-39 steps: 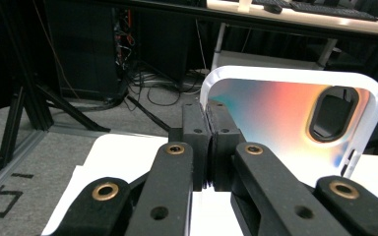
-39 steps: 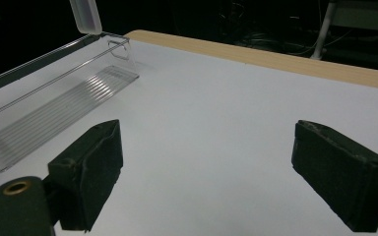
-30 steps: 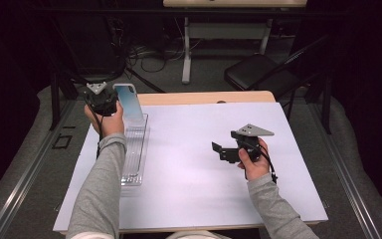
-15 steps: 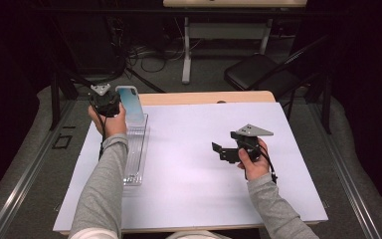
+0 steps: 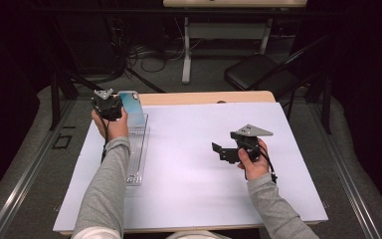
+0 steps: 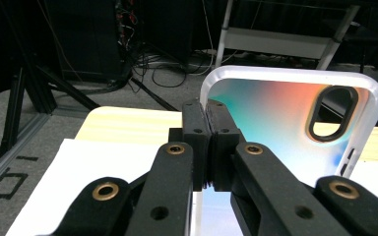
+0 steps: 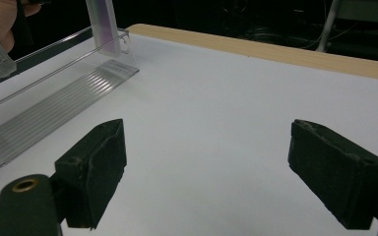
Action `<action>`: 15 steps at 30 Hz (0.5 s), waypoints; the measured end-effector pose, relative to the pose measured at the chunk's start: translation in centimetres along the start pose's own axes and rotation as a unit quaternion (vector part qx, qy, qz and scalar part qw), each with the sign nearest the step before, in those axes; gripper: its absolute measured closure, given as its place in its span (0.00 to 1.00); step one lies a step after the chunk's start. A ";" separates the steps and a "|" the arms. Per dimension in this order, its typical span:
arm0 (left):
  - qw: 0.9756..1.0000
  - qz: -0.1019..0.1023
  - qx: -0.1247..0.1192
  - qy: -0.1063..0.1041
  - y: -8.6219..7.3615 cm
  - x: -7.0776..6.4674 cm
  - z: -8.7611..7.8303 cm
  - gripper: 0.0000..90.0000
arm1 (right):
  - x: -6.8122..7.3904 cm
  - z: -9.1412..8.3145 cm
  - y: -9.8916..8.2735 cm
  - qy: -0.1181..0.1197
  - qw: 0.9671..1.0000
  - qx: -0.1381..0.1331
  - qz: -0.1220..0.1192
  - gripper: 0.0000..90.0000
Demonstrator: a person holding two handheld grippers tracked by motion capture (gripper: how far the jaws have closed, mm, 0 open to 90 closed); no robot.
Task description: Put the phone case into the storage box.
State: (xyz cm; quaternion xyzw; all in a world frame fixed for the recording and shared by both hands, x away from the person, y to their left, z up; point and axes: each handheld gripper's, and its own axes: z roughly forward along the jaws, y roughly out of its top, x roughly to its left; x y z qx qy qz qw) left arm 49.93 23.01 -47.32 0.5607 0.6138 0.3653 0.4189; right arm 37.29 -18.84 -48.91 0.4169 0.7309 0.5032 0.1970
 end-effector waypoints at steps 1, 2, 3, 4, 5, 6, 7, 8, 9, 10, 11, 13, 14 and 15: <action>1.000 0.000 0.001 0.001 0.0 0.0 0.0 0.98 | 0.0 0.0 0.0 0.001 1.000 -0.002 0.000 0.16; 1.000 0.000 0.000 0.002 0.0 0.0 0.0 0.98 | 0.0 0.0 0.0 0.001 1.000 -0.001 -0.001 0.16; 1.000 -0.002 0.001 0.000 0.0 0.0 0.1 0.98 | 0.0 0.0 0.0 0.000 1.000 -0.001 -0.001 0.16; 1.000 -0.001 0.000 0.001 0.0 0.0 0.1 0.98 | 0.0 0.0 0.0 0.000 1.000 -0.001 0.000 0.16; 1.000 -0.001 0.000 0.001 0.0 0.0 0.1 0.98 | 0.0 0.0 0.0 0.000 1.000 0.000 -0.001 0.16; 1.000 0.000 0.000 0.001 -0.1 0.0 0.1 0.98 | 0.0 0.1 0.0 0.001 1.000 0.000 -0.001 0.16; 1.000 -0.001 0.000 0.002 -0.1 0.0 0.2 0.98 | 0.0 0.1 0.0 0.001 1.000 0.001 -0.001 0.16; 1.000 -0.001 0.001 0.002 -0.2 0.0 0.2 0.98 | 0.0 0.1 0.0 0.001 1.000 0.001 -0.002 0.16; 1.000 -0.002 0.002 0.001 -0.2 0.1 0.2 0.98 | 0.0 0.1 0.0 0.001 1.000 0.001 -0.002 0.16; 1.000 0.000 0.003 0.002 -0.3 0.1 0.2 0.98 | 0.1 0.1 0.0 0.002 1.000 0.001 -0.001 0.16; 1.000 0.000 0.002 0.003 -0.3 0.1 0.2 0.98 | 0.1 0.1 0.0 0.001 1.000 0.002 -0.002 0.16; 1.000 -0.001 0.005 0.003 -0.5 0.1 0.3 0.98 | 0.0 0.1 0.0 0.001 1.000 0.003 -0.004 0.16; 1.000 0.001 0.004 0.005 -0.6 0.1 0.3 0.98 | 0.1 0.1 -0.1 0.001 1.000 0.003 -0.003 0.16; 1.000 0.001 0.004 0.005 -0.6 0.2 0.4 0.98 | 0.1 0.2 -0.1 0.002 1.000 0.002 -0.002 0.16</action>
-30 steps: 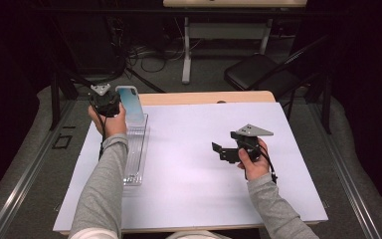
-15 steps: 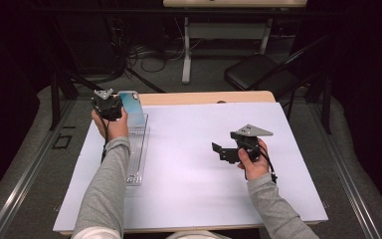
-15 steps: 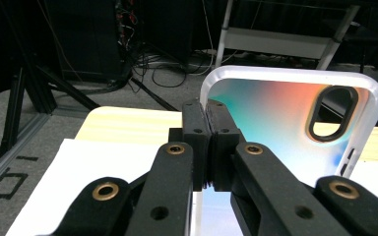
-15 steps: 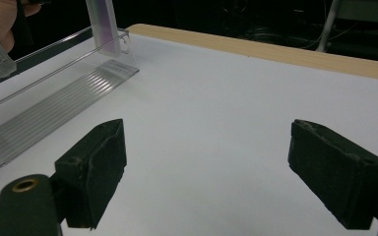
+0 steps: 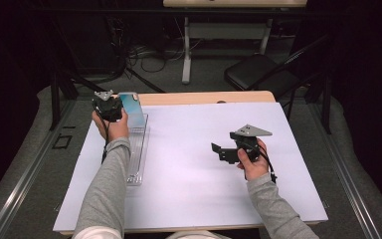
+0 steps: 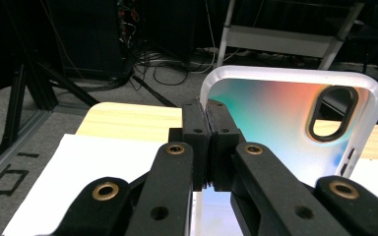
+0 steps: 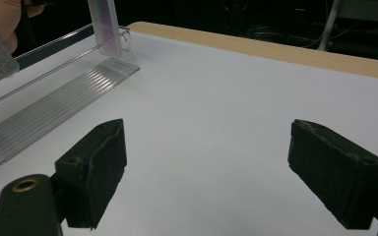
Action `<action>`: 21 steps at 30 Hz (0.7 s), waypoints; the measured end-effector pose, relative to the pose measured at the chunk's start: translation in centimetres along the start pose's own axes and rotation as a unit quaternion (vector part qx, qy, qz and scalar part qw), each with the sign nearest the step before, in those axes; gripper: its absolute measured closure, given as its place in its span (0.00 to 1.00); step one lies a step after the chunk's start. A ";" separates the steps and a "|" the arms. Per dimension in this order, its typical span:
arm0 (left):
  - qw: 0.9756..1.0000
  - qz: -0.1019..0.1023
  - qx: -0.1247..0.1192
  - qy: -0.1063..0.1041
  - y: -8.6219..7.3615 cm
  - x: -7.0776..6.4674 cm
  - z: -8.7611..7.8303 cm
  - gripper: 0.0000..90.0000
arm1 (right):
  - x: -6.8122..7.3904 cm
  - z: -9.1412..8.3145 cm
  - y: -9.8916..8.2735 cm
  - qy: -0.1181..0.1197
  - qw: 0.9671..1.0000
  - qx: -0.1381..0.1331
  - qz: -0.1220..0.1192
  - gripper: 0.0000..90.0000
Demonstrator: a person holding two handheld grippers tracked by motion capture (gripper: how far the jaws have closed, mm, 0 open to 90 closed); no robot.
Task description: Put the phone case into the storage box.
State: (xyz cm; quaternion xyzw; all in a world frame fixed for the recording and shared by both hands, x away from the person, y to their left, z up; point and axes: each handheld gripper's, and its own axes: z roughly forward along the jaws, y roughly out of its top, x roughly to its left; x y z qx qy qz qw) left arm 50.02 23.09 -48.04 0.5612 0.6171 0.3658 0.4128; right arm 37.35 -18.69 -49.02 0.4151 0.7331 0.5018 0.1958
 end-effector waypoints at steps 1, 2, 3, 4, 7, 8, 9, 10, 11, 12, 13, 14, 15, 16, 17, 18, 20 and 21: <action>1.000 -0.001 0.001 0.001 -0.1 0.1 0.0 0.98 | 0.0 0.0 0.0 0.000 1.000 0.000 0.001 0.16; 1.000 -0.001 0.001 0.002 -0.1 0.1 0.1 0.98 | 0.0 0.0 0.0 0.000 1.000 0.001 -0.002 0.16; 1.000 -0.001 0.001 0.004 -0.1 0.1 0.1 0.98 | 0.0 0.0 0.0 0.000 1.000 0.001 -0.001 0.16; 1.000 -0.002 0.000 0.005 -0.2 0.1 0.1 0.98 | 0.0 0.0 0.0 0.000 1.000 0.001 0.000 0.16; 1.000 -0.003 0.001 0.005 -0.2 0.2 0.1 0.98 | 0.0 0.0 0.0 0.000 1.000 0.001 0.000 0.16; 1.000 -0.003 0.001 0.006 -0.2 0.2 0.1 0.98 | 0.0 0.0 0.0 0.001 1.000 0.000 0.000 0.16; 1.000 -0.003 0.000 0.007 -0.3 0.2 0.2 0.98 | 0.0 0.0 0.0 0.000 1.000 0.000 -0.001 0.16; 1.000 -0.004 0.001 0.007 -0.3 0.2 0.2 0.98 | 0.0 0.0 0.0 0.001 1.000 0.001 -0.002 0.16; 1.000 -0.003 0.002 0.007 -0.4 0.2 0.2 0.98 | 0.0 0.0 0.0 0.001 1.000 0.002 -0.002 0.16; 1.000 -0.001 0.002 0.008 -0.4 0.1 0.3 0.98 | 0.0 0.1 -0.1 0.001 1.000 0.001 -0.004 0.16; 1.000 -0.001 0.003 0.007 -0.5 0.1 0.3 0.98 | 0.0 0.1 -0.1 0.001 1.000 0.002 -0.004 0.16; 1.000 0.000 0.004 0.007 -0.5 0.0 0.4 0.98 | 0.1 0.0 -0.1 0.002 1.000 0.004 -0.003 0.16; 1.000 0.000 0.005 0.007 -0.6 0.0 0.4 0.98 | 0.1 0.0 -0.1 0.002 1.000 0.004 -0.003 0.16; 1.000 0.001 0.004 0.009 -0.6 -0.1 0.4 0.98 | 0.0 0.0 0.0 0.002 1.000 0.004 -0.004 0.16; 1.000 0.001 0.005 0.010 -0.7 -0.1 0.5 0.98 | 0.0 0.0 0.0 0.002 1.000 0.004 -0.003 0.16; 1.000 0.001 0.005 0.010 -0.7 -0.1 0.5 0.98 | 0.0 0.0 -0.1 0.003 1.000 0.004 -0.003 0.16; 1.000 0.000 0.006 0.009 -0.8 -0.1 0.6 0.98 | 0.1 0.1 -0.1 0.002 1.000 0.003 -0.003 0.16; 1.000 -0.001 0.007 0.009 -0.9 -0.2 0.6 0.98 | 0.1 0.1 -0.1 0.002 1.000 0.004 -0.002 0.16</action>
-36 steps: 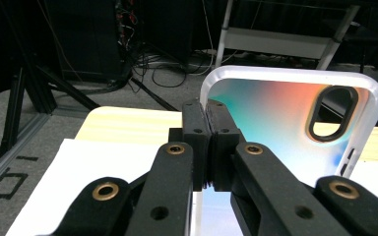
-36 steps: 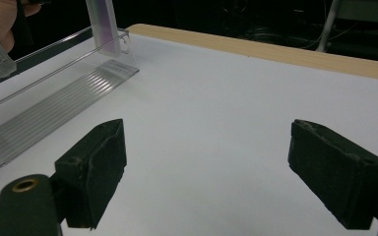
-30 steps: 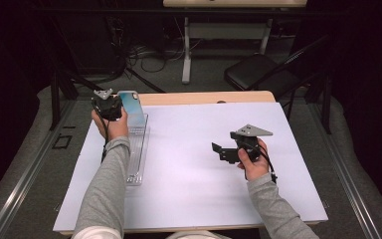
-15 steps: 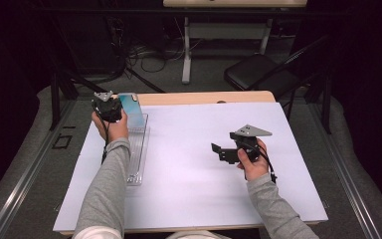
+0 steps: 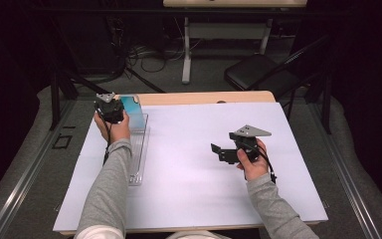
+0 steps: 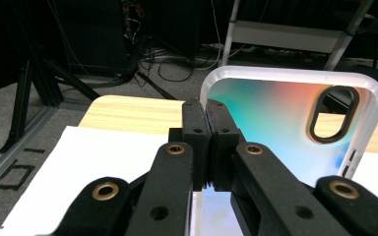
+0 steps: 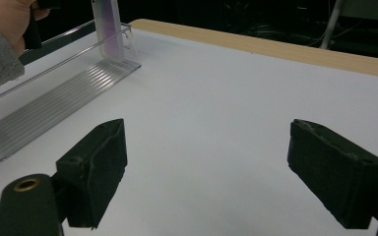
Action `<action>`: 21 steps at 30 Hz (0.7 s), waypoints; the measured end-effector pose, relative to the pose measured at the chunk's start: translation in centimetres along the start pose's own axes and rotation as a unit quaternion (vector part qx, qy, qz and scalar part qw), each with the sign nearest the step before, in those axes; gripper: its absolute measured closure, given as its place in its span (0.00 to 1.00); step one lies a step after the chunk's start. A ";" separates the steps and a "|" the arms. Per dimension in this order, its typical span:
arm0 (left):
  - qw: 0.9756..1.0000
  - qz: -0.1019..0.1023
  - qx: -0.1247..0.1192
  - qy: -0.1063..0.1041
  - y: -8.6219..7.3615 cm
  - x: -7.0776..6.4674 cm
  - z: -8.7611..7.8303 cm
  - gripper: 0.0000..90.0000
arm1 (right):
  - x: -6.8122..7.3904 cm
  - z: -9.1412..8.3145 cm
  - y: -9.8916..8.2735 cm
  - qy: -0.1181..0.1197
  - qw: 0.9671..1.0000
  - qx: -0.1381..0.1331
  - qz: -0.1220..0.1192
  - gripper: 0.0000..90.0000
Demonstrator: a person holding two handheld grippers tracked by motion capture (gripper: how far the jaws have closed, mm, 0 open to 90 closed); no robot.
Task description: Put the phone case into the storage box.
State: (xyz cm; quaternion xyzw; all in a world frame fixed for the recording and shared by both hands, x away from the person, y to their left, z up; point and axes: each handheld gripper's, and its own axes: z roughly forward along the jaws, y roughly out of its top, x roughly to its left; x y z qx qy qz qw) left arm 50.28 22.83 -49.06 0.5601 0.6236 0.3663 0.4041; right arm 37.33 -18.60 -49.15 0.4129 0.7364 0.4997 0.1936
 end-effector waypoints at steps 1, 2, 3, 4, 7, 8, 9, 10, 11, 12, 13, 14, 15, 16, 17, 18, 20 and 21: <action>1.000 0.000 0.001 0.001 0.0 0.0 0.0 0.98 | 0.0 0.0 0.0 0.000 1.000 0.000 0.000 0.16; 1.000 0.000 0.000 0.001 -0.1 0.0 0.1 0.98 | 0.0 0.0 0.0 0.001 1.000 0.001 -0.001 0.16; 1.000 0.000 0.001 0.001 -0.1 0.0 0.1 0.98 | 0.0 0.0 0.0 0.000 1.000 0.002 -0.001 0.16; 1.000 0.000 0.002 0.001 -0.2 0.0 0.1 0.98 | 0.1 0.0 0.0 0.000 1.000 0.001 -0.002 0.16; 1.000 -0.001 0.003 0.001 -0.4 0.0 0.1 0.98 | 0.1 0.1 0.0 0.001 1.000 0.002 -0.003 0.16; 1.000 -0.001 0.004 0.002 -0.4 0.0 0.1 0.98 | 0.1 0.1 0.0 0.002 1.000 0.003 -0.003 0.16; 1.000 -0.001 0.004 0.002 -0.5 0.0 0.2 0.98 | 0.1 0.1 0.0 0.002 1.000 0.003 -0.003 0.16; 1.000 -0.001 0.005 0.002 -0.5 0.0 0.2 0.98 | 0.1 0.1 0.0 0.002 1.000 0.003 -0.004 0.16; 1.000 -0.001 0.004 0.003 -0.6 0.0 0.1 0.98 | 0.1 0.1 -0.1 0.001 1.000 0.003 -0.003 0.16; 1.000 -0.001 0.004 0.002 -0.6 0.0 0.1 0.98 | 0.1 0.1 -0.1 0.002 1.000 0.005 -0.003 0.16; 1.000 -0.001 0.004 0.002 -0.6 0.0 0.1 0.98 | 0.1 0.1 -0.1 0.002 1.000 0.005 -0.003 0.17; 1.000 -0.001 0.004 0.002 -0.6 0.0 0.1 0.98 | 0.1 0.1 -0.1 0.002 1.000 0.005 -0.003 0.17; 1.000 -0.001 0.005 0.002 -0.6 0.0 0.1 0.98 | 0.1 0.1 -0.1 0.001 1.000 0.006 -0.004 0.17; 1.000 -0.002 0.005 0.002 -0.6 0.0 0.1 0.98 | 0.1 0.2 -0.1 0.002 1.000 0.005 -0.003 0.17; 1.000 -0.002 0.004 0.003 -0.6 0.0 0.0 0.98 | 0.1 0.2 -0.1 0.002 1.000 0.005 -0.003 0.17; 1.000 -0.003 0.005 0.002 -0.6 0.0 0.0 0.98 | 0.1 0.2 -0.1 0.002 1.000 0.005 -0.003 0.17; 1.000 -0.001 0.003 0.004 -0.6 0.0 0.0 0.98 | 0.1 0.3 -0.1 0.003 1.000 0.006 -0.004 0.17; 1.000 -0.001 0.003 0.005 -0.6 0.0 -0.1 0.98 | 0.1 0.3 -0.1 0.004 1.000 0.006 -0.005 0.17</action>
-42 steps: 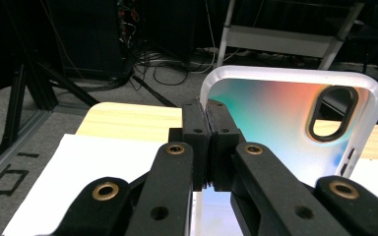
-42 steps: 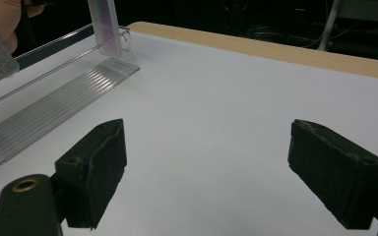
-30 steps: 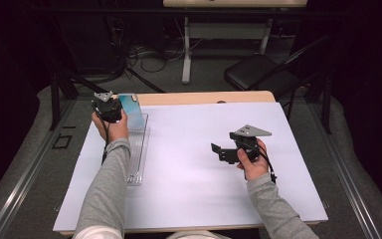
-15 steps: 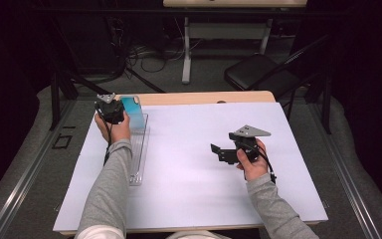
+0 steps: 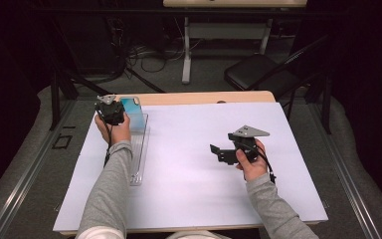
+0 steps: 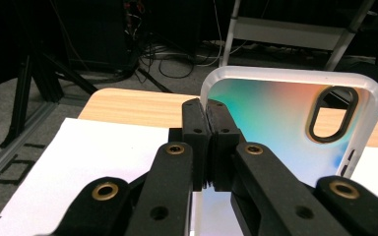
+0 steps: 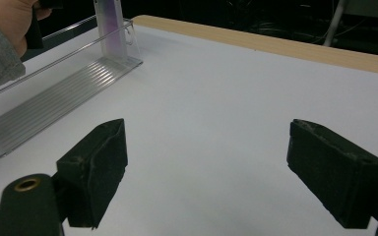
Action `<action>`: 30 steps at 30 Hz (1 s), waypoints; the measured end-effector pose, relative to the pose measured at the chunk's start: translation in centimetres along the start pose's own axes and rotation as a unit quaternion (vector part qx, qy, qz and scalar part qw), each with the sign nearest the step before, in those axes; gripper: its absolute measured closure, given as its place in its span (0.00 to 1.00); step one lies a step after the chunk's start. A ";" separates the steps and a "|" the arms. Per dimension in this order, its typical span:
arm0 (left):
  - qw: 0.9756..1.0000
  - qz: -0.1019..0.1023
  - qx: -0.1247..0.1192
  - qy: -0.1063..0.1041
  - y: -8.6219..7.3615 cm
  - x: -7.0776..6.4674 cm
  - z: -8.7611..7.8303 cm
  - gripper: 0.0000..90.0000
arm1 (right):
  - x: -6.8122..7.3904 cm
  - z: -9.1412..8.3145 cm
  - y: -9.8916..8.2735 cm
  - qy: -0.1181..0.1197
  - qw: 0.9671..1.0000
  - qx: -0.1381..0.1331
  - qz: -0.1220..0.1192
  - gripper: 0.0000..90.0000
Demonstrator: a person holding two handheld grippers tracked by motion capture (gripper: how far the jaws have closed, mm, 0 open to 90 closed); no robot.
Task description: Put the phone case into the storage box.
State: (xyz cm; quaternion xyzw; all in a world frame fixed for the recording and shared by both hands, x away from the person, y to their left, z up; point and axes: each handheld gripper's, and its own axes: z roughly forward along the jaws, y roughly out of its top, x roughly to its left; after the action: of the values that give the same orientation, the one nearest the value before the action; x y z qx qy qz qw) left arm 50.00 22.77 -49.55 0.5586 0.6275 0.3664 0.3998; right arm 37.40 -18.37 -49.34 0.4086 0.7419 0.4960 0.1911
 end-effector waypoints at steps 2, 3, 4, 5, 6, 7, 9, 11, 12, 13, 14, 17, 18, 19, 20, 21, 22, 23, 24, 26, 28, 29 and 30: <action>1.000 0.000 0.000 0.001 0.0 0.0 0.0 0.98 | 0.0 0.0 0.0 0.000 1.000 0.000 -0.001 0.17; 1.000 0.000 -0.001 0.001 0.0 0.0 0.0 0.98 | 0.0 0.0 0.0 0.000 1.000 0.000 0.000 0.17; 1.000 0.000 0.000 0.001 -0.1 0.0 0.0 0.98 | 0.0 0.0 0.0 0.000 1.000 0.000 0.001 0.17; 1.000 0.001 0.001 0.001 -0.1 0.0 0.0 0.98 | 0.0 0.0 0.0 0.000 1.000 0.000 0.000 0.17; 1.000 0.000 -0.001 0.001 -0.2 0.0 0.0 0.98 | 0.0 0.0 0.0 0.001 1.000 0.000 0.000 0.17; 1.000 0.002 -0.001 0.001 -0.2 0.0 0.0 0.98 | 0.0 0.0 0.0 0.001 1.000 0.000 0.000 0.17; 1.000 0.004 -0.001 0.001 -0.2 -0.1 0.0 0.98 | 0.0 0.1 0.0 0.000 1.000 0.001 -0.002 0.17; 1.000 0.002 -0.001 0.001 -0.2 -0.1 -0.1 0.98 | 0.0 0.1 0.0 0.000 1.000 0.001 -0.002 0.17; 1.000 0.003 -0.001 0.001 -0.2 -0.1 -0.1 0.98 | 0.0 0.1 0.0 0.001 1.000 0.001 -0.002 0.17; 1.000 0.003 0.000 0.000 -0.2 -0.1 -0.1 0.98 | 0.0 0.1 0.0 0.000 1.000 0.001 -0.002 0.17; 1.000 0.004 -0.001 -0.001 -0.2 -0.1 -0.1 0.98 | 0.0 0.1 0.0 0.000 1.000 0.001 0.000 0.17; 1.000 0.008 -0.002 -0.001 -0.2 -0.1 -0.1 0.97 | -0.1 0.1 0.0 0.001 1.000 0.000 0.000 0.17; 1.000 0.008 -0.002 -0.001 -0.2 -0.2 -0.1 0.97 | -0.1 0.1 0.0 0.000 1.000 0.000 0.001 0.17; 1.000 0.009 -0.002 -0.001 -0.2 -0.2 -0.1 0.97 | -0.1 0.1 0.0 0.000 1.000 0.000 0.002 0.17; 1.000 0.011 -0.002 0.001 -0.2 -0.2 -0.1 0.97 | -0.1 0.1 0.0 0.001 1.000 0.000 0.002 0.17; 1.000 0.011 -0.003 -0.001 -0.2 -0.2 -0.1 0.97 | -0.1 0.1 0.0 0.001 1.000 0.000 0.002 0.17; 1.000 0.013 -0.003 -0.002 -0.2 -0.3 0.0 0.97 | -0.1 0.1 0.0 0.001 1.000 0.000 0.002 0.17; 1.000 0.015 -0.003 -0.002 -0.2 -0.3 0.0 0.97 | -0.1 0.1 0.0 0.001 1.000 0.000 0.002 0.17; 1.000 0.015 -0.003 -0.003 -0.2 -0.3 0.0 0.97 | -0.1 0.1 0.0 0.001 1.000 0.001 0.002 0.17; 1.000 0.015 -0.003 -0.004 -0.2 -0.3 0.0 0.97 | -0.1 0.1 0.0 0.001 1.000 0.001 0.002 0.17; 1.000 0.013 -0.003 -0.005 -0.2 -0.3 0.0 0.96 | -0.1 0.1 0.0 0.001 1.000 0.001 0.003 0.17; 1.000 0.014 -0.003 -0.006 -0.2 -0.3 0.0 0.96 | -0.1 0.1 0.0 0.001 1.000 0.001 0.003 0.17; 1.000 0.014 -0.003 -0.007 -0.2 -0.3 0.0 0.96 | -0.1 0.1 0.0 0.001 1.000 0.000 0.003 0.17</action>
State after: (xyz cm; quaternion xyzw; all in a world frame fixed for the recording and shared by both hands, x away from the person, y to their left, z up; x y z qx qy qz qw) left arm 49.92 22.46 -49.72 0.5690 0.6156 0.3698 0.4007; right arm 37.54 -18.36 -49.43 0.4104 0.7409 0.4970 0.1886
